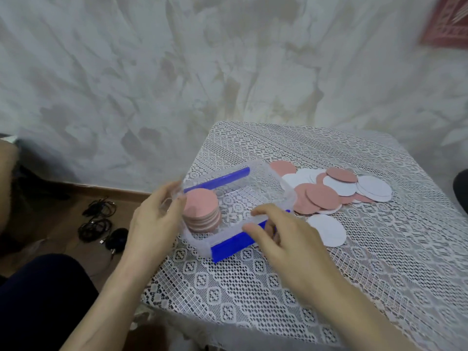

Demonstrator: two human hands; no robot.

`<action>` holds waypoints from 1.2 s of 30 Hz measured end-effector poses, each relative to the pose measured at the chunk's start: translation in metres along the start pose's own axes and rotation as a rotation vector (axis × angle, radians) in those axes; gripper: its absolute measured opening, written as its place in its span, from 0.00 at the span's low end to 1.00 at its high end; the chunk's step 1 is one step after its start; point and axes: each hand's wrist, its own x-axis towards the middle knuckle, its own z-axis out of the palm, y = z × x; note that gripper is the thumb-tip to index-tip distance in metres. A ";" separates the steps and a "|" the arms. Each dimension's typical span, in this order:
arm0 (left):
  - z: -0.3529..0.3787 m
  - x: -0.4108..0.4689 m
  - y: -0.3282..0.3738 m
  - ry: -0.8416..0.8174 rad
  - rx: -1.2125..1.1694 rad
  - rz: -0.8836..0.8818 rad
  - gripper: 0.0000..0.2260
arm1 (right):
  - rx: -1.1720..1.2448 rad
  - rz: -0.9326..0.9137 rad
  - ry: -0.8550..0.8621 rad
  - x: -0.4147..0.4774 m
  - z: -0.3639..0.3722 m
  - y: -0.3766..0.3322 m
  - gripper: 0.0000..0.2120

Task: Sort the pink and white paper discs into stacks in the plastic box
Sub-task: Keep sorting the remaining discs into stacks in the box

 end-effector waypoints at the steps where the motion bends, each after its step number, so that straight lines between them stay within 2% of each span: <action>1: -0.002 0.000 0.000 0.038 0.005 0.014 0.09 | -0.010 0.017 0.020 0.005 -0.002 0.003 0.24; 3: -0.008 -0.001 -0.001 0.027 0.020 0.065 0.14 | -0.006 0.052 0.036 0.018 -0.009 0.009 0.28; 5: -0.010 -0.005 0.001 -0.134 0.005 0.068 0.22 | 0.041 0.074 0.008 0.030 -0.015 0.014 0.29; 7: -0.007 -0.006 0.000 -0.239 0.003 0.072 0.23 | 0.041 0.069 -0.053 0.036 -0.019 0.015 0.32; 9: -0.002 -0.003 -0.006 -0.205 0.021 0.097 0.20 | 0.017 0.067 -0.094 0.032 -0.020 0.014 0.34; 13: 0.007 0.005 -0.012 -0.097 0.026 0.053 0.12 | 0.055 0.105 -0.106 0.010 -0.018 0.016 0.30; 19: 0.016 0.014 -0.006 -0.084 -0.029 0.000 0.17 | -0.025 0.071 -0.167 0.038 -0.028 0.026 0.26; 24: 0.008 0.016 -0.008 -0.080 -0.068 -0.004 0.22 | -0.051 0.022 -0.303 0.091 -0.043 0.029 0.21; 26: 0.007 0.016 -0.011 -0.089 -0.068 0.005 0.23 | -0.047 0.006 -0.253 0.098 -0.042 0.028 0.18; 31: 0.011 0.014 -0.012 -0.078 -0.013 0.048 0.27 | -0.130 0.081 0.067 0.045 -0.042 0.029 0.18; 33: 0.013 0.014 -0.013 -0.061 0.019 0.062 0.27 | -0.145 0.117 0.096 0.018 -0.039 0.021 0.22; 36: 0.013 0.013 -0.015 -0.045 0.067 0.072 0.27 | -0.147 0.168 0.028 -0.004 -0.029 0.004 0.33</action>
